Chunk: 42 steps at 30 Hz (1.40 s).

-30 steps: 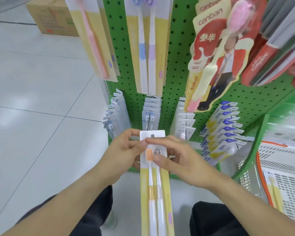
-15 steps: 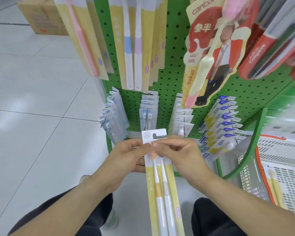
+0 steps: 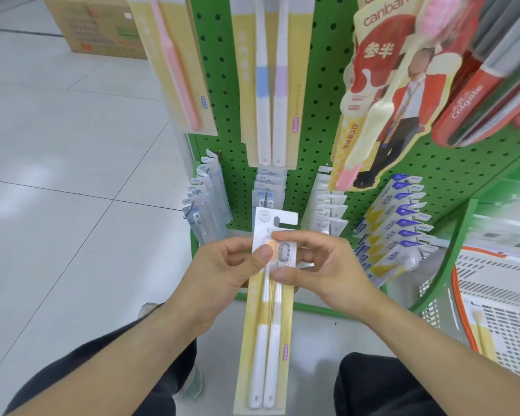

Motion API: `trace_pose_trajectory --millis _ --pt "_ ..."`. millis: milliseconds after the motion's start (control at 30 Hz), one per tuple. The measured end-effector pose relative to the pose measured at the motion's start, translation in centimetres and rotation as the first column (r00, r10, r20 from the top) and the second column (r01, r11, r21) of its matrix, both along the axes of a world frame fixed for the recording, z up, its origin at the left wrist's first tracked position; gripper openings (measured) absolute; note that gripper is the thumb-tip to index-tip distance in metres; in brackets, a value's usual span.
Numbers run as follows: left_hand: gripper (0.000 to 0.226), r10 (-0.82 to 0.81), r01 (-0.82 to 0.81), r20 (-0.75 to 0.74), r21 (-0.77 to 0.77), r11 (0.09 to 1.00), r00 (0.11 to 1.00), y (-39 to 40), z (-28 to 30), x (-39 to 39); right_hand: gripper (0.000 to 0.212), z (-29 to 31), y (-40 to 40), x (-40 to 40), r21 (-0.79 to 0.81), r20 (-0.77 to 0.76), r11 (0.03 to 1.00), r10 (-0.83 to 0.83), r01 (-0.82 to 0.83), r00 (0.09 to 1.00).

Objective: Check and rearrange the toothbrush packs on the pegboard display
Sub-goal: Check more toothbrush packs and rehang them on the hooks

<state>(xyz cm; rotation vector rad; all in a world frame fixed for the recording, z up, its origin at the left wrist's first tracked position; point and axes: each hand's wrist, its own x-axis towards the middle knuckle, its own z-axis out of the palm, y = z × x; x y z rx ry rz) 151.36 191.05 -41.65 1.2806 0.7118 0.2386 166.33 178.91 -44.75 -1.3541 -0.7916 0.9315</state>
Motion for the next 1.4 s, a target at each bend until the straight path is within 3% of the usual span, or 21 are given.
trace_pose_trajectory --millis 233,400,433,533,733,900,1067,1133,1267,1400 --pt "0.024 -0.252 0.255 -0.106 0.024 0.967 0.962 1.4 0.4 -0.7 0.051 0.0 -0.1 -0.1 0.025 -0.045 0.997 -0.078 0.079 0.996" --pt "0.023 -0.129 0.135 -0.088 0.058 0.989 0.988 0.6 0.1 -0.3 0.099 0.3 0.2 0.1 -0.051 -0.070 0.983 -0.178 0.175 0.982" --pt "0.022 -0.112 0.118 -0.082 0.061 0.991 0.990 0.5 0.1 -0.2 0.096 0.4 0.2 0.1 -0.107 -0.107 0.982 -0.166 0.155 0.980" --pt "0.018 -0.076 0.081 -0.072 0.067 0.994 0.994 0.3 -0.1 0.0 0.056 0.8 0.1 -0.2 -0.238 -0.161 0.970 0.007 -0.046 0.987" --pt "0.014 0.031 -0.024 -0.077 0.094 0.995 0.997 0.1 -0.5 0.2 0.050 0.4 -0.2 0.2 -0.296 -0.132 0.945 0.104 -0.139 0.986" --pt "0.020 -0.084 0.101 -0.117 0.147 0.984 0.990 0.5 -0.5 0.2 0.028 0.3 0.0 -0.1 -0.275 -0.133 0.958 0.047 -0.082 0.990" --pt "0.021 -0.015 0.037 -0.107 0.211 0.977 0.994 0.6 -0.6 0.1 0.044 0.1 0.0 0.2 -0.278 -0.122 0.949 0.118 -0.148 0.985" --pt "0.020 -0.011 0.027 -0.097 0.167 0.986 0.995 0.6 -0.5 0.2 0.041 0.2 0.0 0.4 -0.272 -0.128 0.948 0.135 -0.165 0.983" --pt "0.019 -0.162 0.179 -0.155 0.106 0.978 0.975 0.4 -0.6 0.3 0.027 0.4 -0.3 0.6 -0.234 -0.152 0.969 0.048 -0.083 0.987" --pt "0.021 -0.100 0.125 -0.157 0.158 0.979 0.982 0.0 -0.8 0.4 0.034 0.4 -0.4 1.2 -0.259 -0.130 0.952 0.131 -0.161 0.983"
